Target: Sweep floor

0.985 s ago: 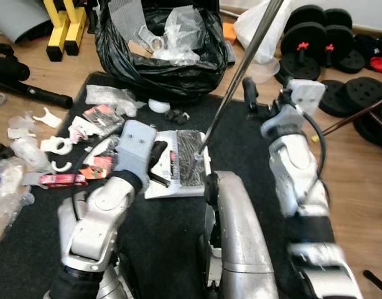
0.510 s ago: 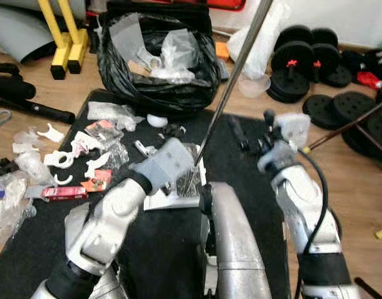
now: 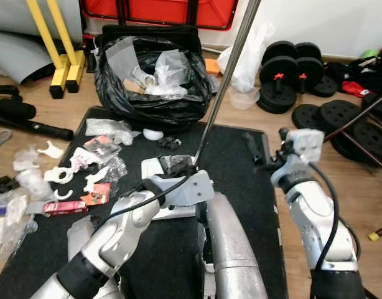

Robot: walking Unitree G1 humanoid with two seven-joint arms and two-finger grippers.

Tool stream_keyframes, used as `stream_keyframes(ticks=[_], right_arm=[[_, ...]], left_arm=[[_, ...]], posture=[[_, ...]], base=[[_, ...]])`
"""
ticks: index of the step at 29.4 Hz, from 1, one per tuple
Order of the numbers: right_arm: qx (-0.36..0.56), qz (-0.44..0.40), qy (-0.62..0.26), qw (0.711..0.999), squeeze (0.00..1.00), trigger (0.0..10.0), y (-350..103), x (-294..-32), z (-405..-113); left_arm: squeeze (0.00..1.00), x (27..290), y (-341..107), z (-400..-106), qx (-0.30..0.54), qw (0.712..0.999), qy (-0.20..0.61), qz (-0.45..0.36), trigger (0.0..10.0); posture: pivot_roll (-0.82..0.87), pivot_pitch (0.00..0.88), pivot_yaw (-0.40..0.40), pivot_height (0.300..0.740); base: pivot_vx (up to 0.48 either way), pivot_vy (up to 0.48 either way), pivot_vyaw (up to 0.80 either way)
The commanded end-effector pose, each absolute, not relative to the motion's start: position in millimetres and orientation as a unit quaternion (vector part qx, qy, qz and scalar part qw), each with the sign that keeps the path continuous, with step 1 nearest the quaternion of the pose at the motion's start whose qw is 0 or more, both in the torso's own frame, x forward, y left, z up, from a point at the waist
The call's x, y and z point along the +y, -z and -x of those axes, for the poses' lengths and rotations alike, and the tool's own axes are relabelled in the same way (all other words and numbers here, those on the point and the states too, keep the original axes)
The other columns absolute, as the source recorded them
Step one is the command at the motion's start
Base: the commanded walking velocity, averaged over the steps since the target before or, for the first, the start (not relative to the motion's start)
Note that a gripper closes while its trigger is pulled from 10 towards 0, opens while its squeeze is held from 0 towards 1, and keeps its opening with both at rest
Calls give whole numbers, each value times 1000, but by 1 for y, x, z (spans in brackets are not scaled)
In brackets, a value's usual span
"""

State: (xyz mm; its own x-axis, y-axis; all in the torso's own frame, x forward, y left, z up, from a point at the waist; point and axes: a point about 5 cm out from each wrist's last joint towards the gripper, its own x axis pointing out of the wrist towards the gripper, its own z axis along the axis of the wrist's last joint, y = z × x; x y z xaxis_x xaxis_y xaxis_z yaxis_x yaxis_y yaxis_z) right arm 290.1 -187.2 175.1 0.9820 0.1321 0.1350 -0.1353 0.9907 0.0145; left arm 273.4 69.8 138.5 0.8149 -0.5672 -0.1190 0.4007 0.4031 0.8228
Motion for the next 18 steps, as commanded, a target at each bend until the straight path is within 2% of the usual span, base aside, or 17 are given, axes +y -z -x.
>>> stream_keyframes(ticks=[1, 15, 18], right_arm=[[-52, -13, -61, 997, 0, 10000, -169, -192, -290], [-48, -21, -64, 997, 0, 10000, -169, -186, -289], [-51, -21, -71, 996, 0, 10000, -172, -181, -292]], left_arm=[[0, 69, -136, -274, -90, 838, 291, -452, 10000], [0, 73, -136, -274, -93, 835, 287, -460, 10000], [0, 75, -134, -273, -94, 834, 287, -461, 10000]], posture=[[-168, 86, -132, 480], [-151, 94, -134, 505], [-156, 85, -113, 515]], base=[[0, 0, 0], [0, 0, 0], [0, 0, 0]])
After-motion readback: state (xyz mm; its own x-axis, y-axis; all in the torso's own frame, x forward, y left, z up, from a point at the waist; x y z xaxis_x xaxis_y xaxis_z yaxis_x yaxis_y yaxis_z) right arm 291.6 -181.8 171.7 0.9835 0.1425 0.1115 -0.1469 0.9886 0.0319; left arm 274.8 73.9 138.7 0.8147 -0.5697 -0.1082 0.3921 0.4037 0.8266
